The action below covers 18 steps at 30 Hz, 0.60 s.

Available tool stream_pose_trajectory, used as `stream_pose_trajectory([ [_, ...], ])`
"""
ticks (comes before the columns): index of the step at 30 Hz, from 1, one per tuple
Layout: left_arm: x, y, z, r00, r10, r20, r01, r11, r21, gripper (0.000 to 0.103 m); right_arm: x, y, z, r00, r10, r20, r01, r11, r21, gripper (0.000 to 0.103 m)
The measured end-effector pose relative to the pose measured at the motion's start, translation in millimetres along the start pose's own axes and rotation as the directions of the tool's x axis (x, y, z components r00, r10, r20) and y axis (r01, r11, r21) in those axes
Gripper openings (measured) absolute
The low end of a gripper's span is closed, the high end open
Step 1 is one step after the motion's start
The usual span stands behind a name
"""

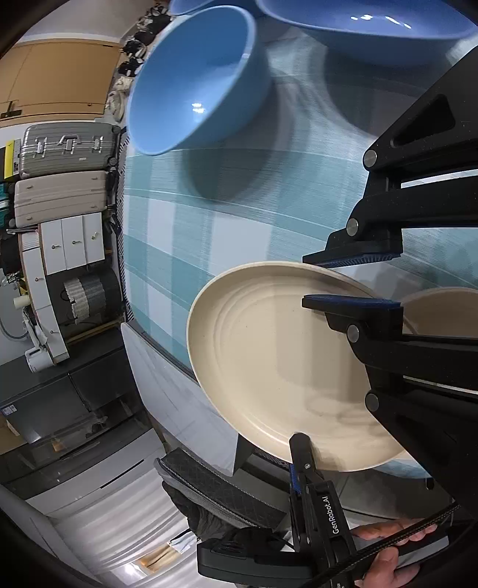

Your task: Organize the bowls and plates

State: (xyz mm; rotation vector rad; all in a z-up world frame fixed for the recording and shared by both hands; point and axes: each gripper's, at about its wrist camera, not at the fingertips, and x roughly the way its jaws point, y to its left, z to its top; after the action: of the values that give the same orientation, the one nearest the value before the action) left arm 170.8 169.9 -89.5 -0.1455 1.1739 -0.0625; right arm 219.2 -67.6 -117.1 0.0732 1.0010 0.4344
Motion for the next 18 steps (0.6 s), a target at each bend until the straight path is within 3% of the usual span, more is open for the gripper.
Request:
stream_pose_trajectory([
  [12, -5, -4, -45, 0.999, 0.042, 0.011, -0.043, 0.999, 0.012, 0.016, -14, 13, -36, 1.0, 0.001, 0.007, -0.001, 1.0, -0.03, 0.015],
  [18, -6, -3, -66, 1.0, 0.013, -0.001, -0.013, 1.0, 0.0, 0.016, -15, 17, -51, 1.0, -0.009, 0.001, 0.009, 0.998, -0.054, 0.015],
])
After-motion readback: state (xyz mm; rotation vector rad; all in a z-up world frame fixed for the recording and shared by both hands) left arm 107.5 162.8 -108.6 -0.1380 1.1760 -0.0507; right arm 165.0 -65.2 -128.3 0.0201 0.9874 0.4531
